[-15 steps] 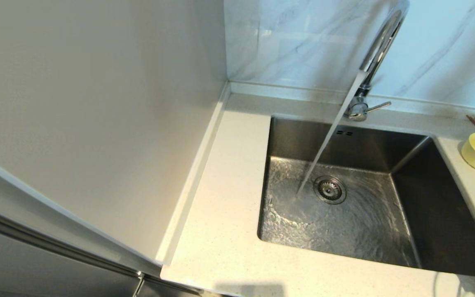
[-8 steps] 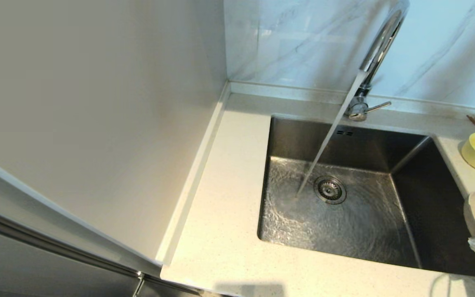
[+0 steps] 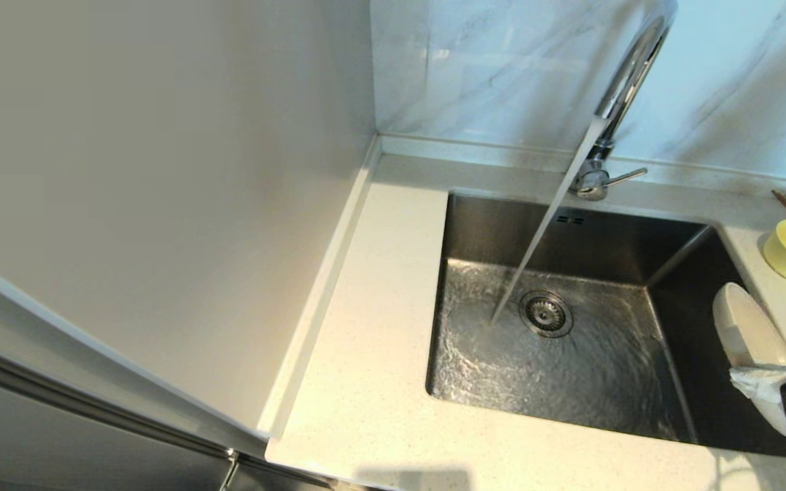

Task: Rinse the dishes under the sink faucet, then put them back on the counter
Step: Pick up the plate, then rinse the plate

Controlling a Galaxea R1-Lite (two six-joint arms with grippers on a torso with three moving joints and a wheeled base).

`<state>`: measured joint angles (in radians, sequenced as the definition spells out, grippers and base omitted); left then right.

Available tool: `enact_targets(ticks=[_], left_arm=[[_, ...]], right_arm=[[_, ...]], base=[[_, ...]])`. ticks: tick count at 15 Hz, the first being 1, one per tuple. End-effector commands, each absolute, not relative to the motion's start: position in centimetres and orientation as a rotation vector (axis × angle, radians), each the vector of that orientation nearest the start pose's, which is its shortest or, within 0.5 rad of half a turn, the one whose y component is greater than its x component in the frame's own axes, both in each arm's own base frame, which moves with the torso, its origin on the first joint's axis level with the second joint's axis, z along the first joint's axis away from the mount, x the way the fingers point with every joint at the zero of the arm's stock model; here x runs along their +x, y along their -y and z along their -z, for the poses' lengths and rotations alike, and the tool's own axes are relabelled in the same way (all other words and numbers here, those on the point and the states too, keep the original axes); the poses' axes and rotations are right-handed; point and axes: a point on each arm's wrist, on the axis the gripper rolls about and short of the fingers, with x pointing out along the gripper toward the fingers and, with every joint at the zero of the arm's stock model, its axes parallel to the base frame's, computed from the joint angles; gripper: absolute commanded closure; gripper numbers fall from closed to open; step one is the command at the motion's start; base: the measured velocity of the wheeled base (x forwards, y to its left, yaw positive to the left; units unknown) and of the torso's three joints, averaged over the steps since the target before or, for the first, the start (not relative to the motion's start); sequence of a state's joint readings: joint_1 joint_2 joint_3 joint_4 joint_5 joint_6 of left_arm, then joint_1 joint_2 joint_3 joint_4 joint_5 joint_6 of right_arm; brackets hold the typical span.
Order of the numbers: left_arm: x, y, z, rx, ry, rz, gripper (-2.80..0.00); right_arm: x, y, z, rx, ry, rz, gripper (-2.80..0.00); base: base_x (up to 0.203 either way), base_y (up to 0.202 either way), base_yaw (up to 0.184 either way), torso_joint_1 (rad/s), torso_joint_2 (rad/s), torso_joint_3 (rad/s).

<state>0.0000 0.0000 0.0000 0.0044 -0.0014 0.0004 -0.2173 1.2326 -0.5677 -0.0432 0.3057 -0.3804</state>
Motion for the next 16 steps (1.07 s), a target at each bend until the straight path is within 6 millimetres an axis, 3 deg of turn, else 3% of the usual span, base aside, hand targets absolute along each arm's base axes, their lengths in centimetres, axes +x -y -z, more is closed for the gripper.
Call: enact_targets(ticks=[1, 4, 8, 11, 16], left_arm=[[-2.3, 0.0, -7.5, 0.000, -0.005, 0.002, 0.00], [-2.3, 0.0, -7.5, 0.000, -0.005, 0.002, 0.00], [-2.3, 0.0, -7.5, 0.000, -0.005, 0.002, 0.00], [-2.3, 0.0, -7.5, 0.000, -0.005, 0.002, 0.00], [-2.3, 0.0, -7.5, 0.000, -0.005, 0.002, 0.00]], right_arm=[[16.6, 2.3, -17.7, -0.227, -0.556, -0.236, 0.00], [17.0, 1.1, -18.2, -0.288, -0.491, -0.304, 0.00], [17.8, -1.9, -20.2, -0.366, -0.377, -0.426, 0.00], [19.2, -4.7, -22.0, -0.415, -0.319, -0.484, 0.00], [21.9, -7.8, -23.0, -0.461, -0.305, -0.494, 0.00]], base=[[0.000, 0.000, 0.000, 0.000, 0.00, 0.000], [0.000, 0.000, 0.000, 0.000, 0.00, 0.000], [0.000, 0.000, 0.000, 0.000, 0.00, 0.000], [0.000, 0.000, 0.000, 0.000, 0.00, 0.000], [0.000, 0.000, 0.000, 0.000, 0.00, 0.000]])
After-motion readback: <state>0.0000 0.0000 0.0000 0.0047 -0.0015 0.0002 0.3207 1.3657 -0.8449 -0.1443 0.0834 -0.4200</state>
